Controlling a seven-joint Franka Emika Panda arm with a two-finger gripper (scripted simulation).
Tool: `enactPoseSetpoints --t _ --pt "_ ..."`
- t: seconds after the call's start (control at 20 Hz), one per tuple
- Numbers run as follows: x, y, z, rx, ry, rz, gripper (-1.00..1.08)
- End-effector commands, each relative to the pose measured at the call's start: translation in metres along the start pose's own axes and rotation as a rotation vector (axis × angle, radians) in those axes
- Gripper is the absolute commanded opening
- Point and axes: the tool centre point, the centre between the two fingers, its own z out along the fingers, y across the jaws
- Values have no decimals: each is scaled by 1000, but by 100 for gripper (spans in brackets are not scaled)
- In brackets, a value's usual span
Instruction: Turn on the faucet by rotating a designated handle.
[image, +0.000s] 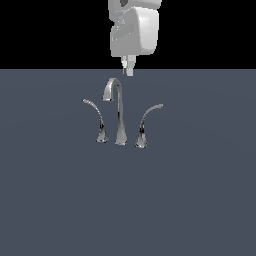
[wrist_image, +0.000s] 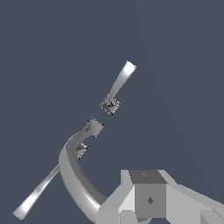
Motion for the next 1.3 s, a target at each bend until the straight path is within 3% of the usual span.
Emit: enactPoseSetpoints --t 0.0,0.75,1.25 --pt "12 -8 13 -1 0 69 -100" --pt "100 -37 88 -8 1 491 -100" --pt "133 -38 112 -9 -1 638 -100"
